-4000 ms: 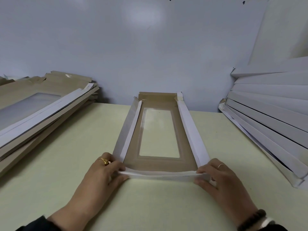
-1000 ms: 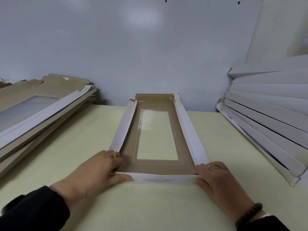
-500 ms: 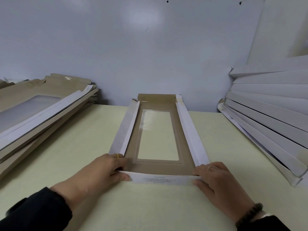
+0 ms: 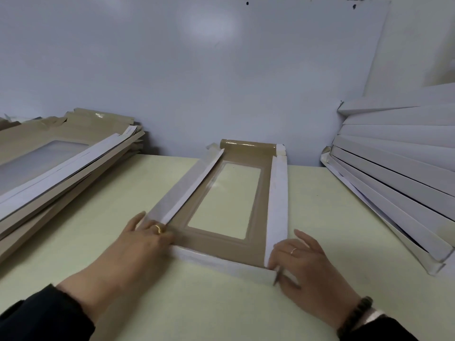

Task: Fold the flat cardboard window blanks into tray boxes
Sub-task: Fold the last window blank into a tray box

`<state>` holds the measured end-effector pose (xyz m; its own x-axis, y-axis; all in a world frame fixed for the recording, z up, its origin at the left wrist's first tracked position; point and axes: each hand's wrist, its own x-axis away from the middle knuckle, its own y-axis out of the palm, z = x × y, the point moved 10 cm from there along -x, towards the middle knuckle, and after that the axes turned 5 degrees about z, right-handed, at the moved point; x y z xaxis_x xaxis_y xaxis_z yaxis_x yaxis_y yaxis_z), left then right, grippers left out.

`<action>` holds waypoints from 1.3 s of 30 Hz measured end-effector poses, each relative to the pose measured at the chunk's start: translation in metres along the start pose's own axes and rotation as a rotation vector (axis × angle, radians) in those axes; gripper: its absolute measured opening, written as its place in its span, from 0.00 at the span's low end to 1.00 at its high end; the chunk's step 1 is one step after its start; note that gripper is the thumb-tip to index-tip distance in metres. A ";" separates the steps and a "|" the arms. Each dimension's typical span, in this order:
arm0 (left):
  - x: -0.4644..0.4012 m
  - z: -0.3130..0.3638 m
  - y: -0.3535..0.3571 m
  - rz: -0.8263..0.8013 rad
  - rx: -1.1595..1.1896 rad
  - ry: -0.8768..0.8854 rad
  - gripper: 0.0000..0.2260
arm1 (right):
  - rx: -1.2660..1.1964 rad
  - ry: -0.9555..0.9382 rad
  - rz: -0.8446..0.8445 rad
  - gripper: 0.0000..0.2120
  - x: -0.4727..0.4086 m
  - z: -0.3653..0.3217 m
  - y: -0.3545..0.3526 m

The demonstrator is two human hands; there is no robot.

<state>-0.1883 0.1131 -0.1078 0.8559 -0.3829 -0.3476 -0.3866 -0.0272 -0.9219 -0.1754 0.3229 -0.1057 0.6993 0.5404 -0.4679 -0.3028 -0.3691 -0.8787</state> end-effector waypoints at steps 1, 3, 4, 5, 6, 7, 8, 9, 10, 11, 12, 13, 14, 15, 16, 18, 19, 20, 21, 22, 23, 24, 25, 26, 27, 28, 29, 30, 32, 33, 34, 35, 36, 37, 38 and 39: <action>0.001 0.017 -0.005 0.033 0.107 0.028 0.16 | -0.001 -0.044 0.015 0.10 -0.004 -0.011 0.002; 0.004 0.058 -0.012 0.016 0.398 0.041 0.16 | -0.034 -0.120 0.051 0.02 -0.013 -0.035 0.007; 0.007 0.077 -0.013 0.027 0.443 0.060 0.17 | -0.054 -0.148 0.051 0.03 -0.017 -0.047 0.012; 0.008 0.088 -0.014 0.046 0.407 0.058 0.17 | -0.070 -0.177 0.046 0.03 -0.020 -0.058 0.017; 0.008 0.096 -0.017 0.077 0.332 0.067 0.16 | -0.080 -0.200 0.045 0.05 -0.023 -0.067 0.022; 0.009 0.096 -0.017 0.084 0.281 0.057 0.16 | -0.099 -0.213 0.038 0.07 -0.025 -0.073 0.024; 0.009 0.093 -0.018 0.088 0.233 0.054 0.15 | -0.116 -0.220 0.030 0.09 -0.027 -0.078 0.025; 0.011 0.090 -0.017 0.090 0.200 0.076 0.15 | -0.124 -0.228 0.027 0.10 -0.029 -0.081 0.026; 0.013 0.086 -0.016 0.092 0.177 0.103 0.14 | -0.119 -0.230 0.035 0.10 -0.031 -0.081 0.027; 0.015 0.081 -0.017 0.081 0.163 0.116 0.13 | -0.113 -0.225 0.045 0.11 -0.034 -0.080 0.026; 0.017 0.078 -0.019 0.077 0.145 0.133 0.13 | -0.101 -0.211 0.048 0.10 -0.037 -0.076 0.026; 0.020 0.077 -0.019 0.078 0.137 0.154 0.14 | -0.117 -0.182 0.033 0.09 -0.040 -0.070 0.028; 0.022 0.073 -0.021 0.072 0.137 0.162 0.15 | -0.162 -0.137 0.011 0.08 -0.043 -0.061 0.030; 0.024 0.066 -0.025 0.069 0.144 0.150 0.15 | -0.206 -0.084 0.001 0.08 -0.046 -0.049 0.031; 0.025 0.057 -0.030 0.068 0.162 0.136 0.13 | -0.216 -0.039 -0.008 0.08 -0.048 -0.038 0.032; 0.030 0.040 -0.033 0.023 0.248 0.109 0.08 | -0.183 -0.011 0.012 0.09 -0.048 -0.020 0.031; 0.032 0.029 -0.028 -0.029 0.331 0.088 0.08 | -0.166 0.003 0.026 0.09 -0.048 -0.011 0.030; 0.035 0.017 -0.023 -0.043 0.370 0.089 0.12 | -0.132 0.021 0.021 0.09 -0.046 -0.002 0.031; 0.038 0.009 -0.019 -0.066 0.402 0.113 0.15 | -0.094 0.043 0.009 0.09 -0.044 0.010 0.031; 0.041 0.000 -0.017 -0.076 0.399 0.124 0.18 | -0.046 0.076 -0.006 0.09 -0.041 0.023 0.032; 0.044 -0.011 -0.017 -0.060 0.367 0.125 0.19 | 0.006 0.119 -0.020 0.08 -0.037 0.036 0.031; 0.045 -0.027 -0.017 -0.037 0.339 0.077 0.19 | 0.049 0.160 -0.032 0.07 -0.032 0.047 0.028; 0.049 -0.046 -0.009 -0.047 0.325 -0.003 0.16 | 0.068 0.194 -0.010 0.06 -0.026 0.058 0.021; 0.053 -0.065 -0.003 -0.019 0.311 -0.073 0.12 | 0.080 0.215 0.050 0.07 -0.019 0.067 0.012; 0.057 -0.080 0.001 -0.002 0.282 -0.151 0.08 | 0.114 0.225 0.125 0.08 -0.010 0.075 0.000; 0.059 -0.096 0.007 -0.007 0.261 -0.217 0.04 | 0.142 0.243 0.159 0.08 -0.002 0.084 -0.009; 0.060 -0.107 0.008 0.011 0.246 -0.268 0.05 | 0.161 0.270 0.172 0.09 0.006 0.092 -0.016; 0.060 -0.111 0.008 0.038 0.243 -0.298 0.07 | 0.179 0.292 0.175 0.10 0.013 0.099 -0.022; 0.052 -0.101 -0.006 0.099 0.174 -0.346 0.06 | 0.215 0.323 0.178 0.12 0.023 0.104 -0.027; 0.048 -0.091 -0.013 0.139 0.147 -0.378 0.09 | 0.241 0.328 0.178 0.13 0.023 0.100 -0.029; 0.042 -0.075 -0.020 0.182 0.153 -0.380 0.12 | 0.262 0.322 0.186 0.13 0.020 0.090 -0.029; 0.035 -0.054 -0.024 0.194 0.198 -0.367 0.15 | 0.272 0.303 0.197 0.15 0.015 0.076 -0.028; 0.025 -0.032 -0.022 0.179 0.273 -0.328 0.17 | 0.267 0.282 0.193 0.18 0.009 0.060 -0.025; 0.016 -0.007 -0.017 0.142 0.357 -0.275 0.21 | 0.267 0.259 0.181 0.20 0.003 0.043 -0.020; 0.006 0.020 -0.009 0.104 0.412 -0.200 0.27 | 0.284 0.233 0.171 0.21 -0.004 0.026 -0.016; -0.002 0.046 -0.004 0.102 0.444 -0.114 0.31 | 0.312 0.202 0.156 0.22 -0.009 0.008 -0.010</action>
<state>-0.1727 0.1568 -0.1108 0.8630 -0.2582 -0.4342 -0.3079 0.4125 -0.8573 -0.1839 0.3281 -0.0935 0.7331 0.3249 -0.5975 -0.5757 -0.1712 -0.7995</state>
